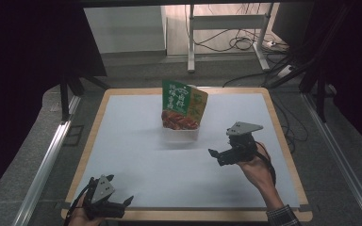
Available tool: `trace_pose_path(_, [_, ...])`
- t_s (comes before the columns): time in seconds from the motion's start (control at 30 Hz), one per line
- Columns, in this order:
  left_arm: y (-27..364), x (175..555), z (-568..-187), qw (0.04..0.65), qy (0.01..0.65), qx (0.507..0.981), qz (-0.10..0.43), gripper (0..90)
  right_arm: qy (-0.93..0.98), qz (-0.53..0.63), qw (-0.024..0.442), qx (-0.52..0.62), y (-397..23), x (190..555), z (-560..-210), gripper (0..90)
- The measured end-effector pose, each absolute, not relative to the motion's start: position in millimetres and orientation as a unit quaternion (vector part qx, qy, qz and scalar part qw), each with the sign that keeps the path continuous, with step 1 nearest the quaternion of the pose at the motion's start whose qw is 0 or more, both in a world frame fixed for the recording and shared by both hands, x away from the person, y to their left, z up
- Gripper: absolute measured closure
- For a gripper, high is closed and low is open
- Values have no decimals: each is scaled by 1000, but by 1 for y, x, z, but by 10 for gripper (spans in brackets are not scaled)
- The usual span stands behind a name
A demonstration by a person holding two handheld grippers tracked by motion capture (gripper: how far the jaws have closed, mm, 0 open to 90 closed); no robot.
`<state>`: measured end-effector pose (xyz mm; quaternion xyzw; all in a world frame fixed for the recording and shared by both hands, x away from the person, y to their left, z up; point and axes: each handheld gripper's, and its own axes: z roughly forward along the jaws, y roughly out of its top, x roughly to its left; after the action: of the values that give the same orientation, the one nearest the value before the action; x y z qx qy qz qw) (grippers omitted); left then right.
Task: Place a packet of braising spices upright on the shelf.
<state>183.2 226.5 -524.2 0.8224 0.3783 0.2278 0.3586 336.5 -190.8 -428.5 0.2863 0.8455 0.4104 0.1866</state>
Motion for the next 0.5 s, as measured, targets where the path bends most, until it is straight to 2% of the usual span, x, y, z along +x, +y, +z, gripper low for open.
trace_pose_path(0.5, [226, 183, -524, 358, 377, 823, 227, 26, 844, 403, 190, 299, -204, 318, -435, 0])
